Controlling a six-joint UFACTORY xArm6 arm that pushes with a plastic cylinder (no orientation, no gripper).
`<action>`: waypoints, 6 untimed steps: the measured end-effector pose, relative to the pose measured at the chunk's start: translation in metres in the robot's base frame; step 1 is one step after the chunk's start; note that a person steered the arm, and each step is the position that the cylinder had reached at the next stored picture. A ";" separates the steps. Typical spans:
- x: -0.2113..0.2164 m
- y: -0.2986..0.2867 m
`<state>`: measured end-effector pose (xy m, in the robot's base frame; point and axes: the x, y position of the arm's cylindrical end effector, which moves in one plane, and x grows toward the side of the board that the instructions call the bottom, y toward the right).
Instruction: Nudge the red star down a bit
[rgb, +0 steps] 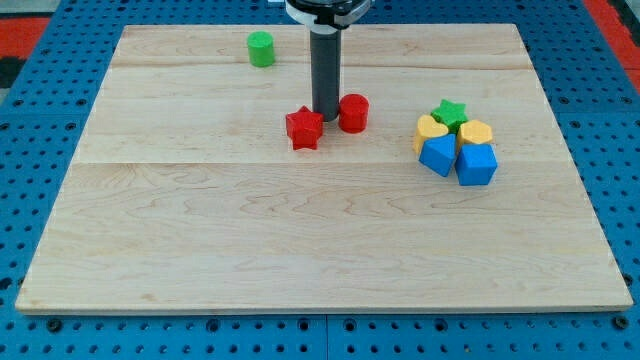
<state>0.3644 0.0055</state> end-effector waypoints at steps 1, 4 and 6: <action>0.002 0.018; 0.002 0.018; -0.004 -0.085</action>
